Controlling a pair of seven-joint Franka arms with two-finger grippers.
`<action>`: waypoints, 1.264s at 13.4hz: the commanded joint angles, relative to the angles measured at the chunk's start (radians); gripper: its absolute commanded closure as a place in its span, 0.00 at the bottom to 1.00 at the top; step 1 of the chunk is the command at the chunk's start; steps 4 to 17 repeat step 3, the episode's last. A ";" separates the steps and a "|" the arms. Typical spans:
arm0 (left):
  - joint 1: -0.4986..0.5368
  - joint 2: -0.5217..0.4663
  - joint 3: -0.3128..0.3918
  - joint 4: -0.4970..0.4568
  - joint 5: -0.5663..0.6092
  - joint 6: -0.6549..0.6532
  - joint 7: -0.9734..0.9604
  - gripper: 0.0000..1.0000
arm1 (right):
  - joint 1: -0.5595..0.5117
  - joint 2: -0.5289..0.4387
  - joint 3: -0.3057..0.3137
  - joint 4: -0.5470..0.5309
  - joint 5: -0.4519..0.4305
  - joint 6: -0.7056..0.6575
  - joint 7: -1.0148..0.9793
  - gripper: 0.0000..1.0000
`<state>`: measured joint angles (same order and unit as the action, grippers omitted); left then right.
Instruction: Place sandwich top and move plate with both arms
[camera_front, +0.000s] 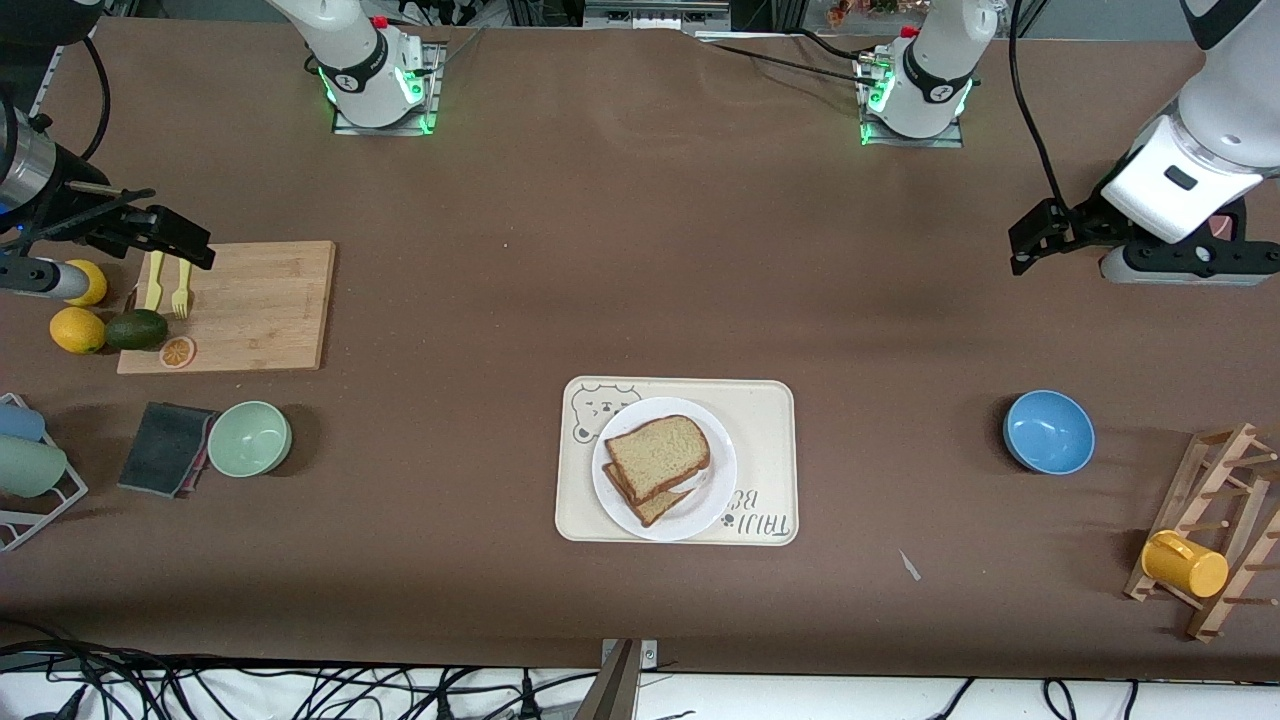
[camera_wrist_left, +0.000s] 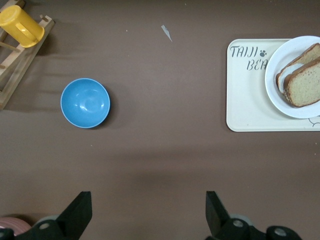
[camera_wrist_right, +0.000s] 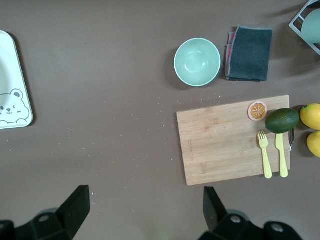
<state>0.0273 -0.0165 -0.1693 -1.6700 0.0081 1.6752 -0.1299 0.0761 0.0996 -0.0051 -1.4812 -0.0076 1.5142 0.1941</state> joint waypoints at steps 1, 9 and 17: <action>-0.004 -0.040 0.026 -0.040 -0.026 -0.038 0.006 0.00 | 0.001 -0.011 -0.001 -0.002 0.005 0.001 0.013 0.00; -0.018 -0.037 0.034 -0.037 -0.037 -0.038 0.004 0.00 | 0.001 -0.009 -0.001 -0.004 0.005 0.000 0.013 0.00; -0.018 -0.037 0.034 -0.037 -0.037 -0.038 0.004 0.00 | 0.001 -0.009 -0.001 -0.004 0.005 0.000 0.013 0.00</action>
